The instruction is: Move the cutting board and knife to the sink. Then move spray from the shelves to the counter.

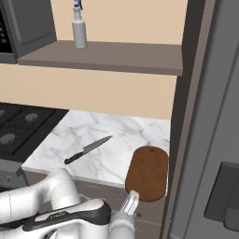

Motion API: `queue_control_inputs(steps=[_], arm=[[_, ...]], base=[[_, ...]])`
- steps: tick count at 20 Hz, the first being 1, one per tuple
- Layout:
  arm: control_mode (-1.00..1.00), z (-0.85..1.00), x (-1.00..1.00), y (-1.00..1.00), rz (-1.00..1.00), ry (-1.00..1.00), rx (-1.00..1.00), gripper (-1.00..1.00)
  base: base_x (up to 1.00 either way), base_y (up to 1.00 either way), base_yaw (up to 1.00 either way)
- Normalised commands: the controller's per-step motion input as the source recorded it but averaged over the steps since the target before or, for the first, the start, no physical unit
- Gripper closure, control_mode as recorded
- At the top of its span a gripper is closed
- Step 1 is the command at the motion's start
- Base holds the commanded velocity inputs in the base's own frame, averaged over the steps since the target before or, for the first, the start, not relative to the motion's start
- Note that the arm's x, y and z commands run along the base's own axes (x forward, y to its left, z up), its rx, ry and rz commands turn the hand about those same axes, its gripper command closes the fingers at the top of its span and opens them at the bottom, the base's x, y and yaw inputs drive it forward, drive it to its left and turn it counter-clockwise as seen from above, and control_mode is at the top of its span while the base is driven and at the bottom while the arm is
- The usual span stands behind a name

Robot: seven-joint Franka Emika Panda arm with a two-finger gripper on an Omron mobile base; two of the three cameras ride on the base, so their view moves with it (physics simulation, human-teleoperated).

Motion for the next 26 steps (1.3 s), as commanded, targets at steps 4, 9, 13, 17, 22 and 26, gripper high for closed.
queue_control_inputs(steps=[4, 9, 13, 17, 22, 26], arm=[[-1.00, 0.14, 0.00, -0.39, -0.20, -0.37, 0.23, -1.00], [-1.00, 0.19, 0.00, -0.55, -0.05, -0.33, 0.13, -1.00], [-1.00, 0.01, 0.00, -0.63, 0.00, -0.30, 0.00, -1.00], [-1.00, -0.07, 0.00, -0.41, 0.00, -0.25, -0.15, -1.00], [-1.00, -0.34, -0.04, -0.13, 0.00, -0.24, -0.34, -1.00], [-1.00, -0.28, -0.35, -0.07, 0.00, -0.24, -0.43, -1.00]], base=[[0.00, 0.00, 0.00], [0.00, 0.00, 0.00], [0.00, 0.00, 0.00], [0.00, 0.00, 0.00], [0.00, 0.00, 0.00], [0.00, 0.00, 0.00]])
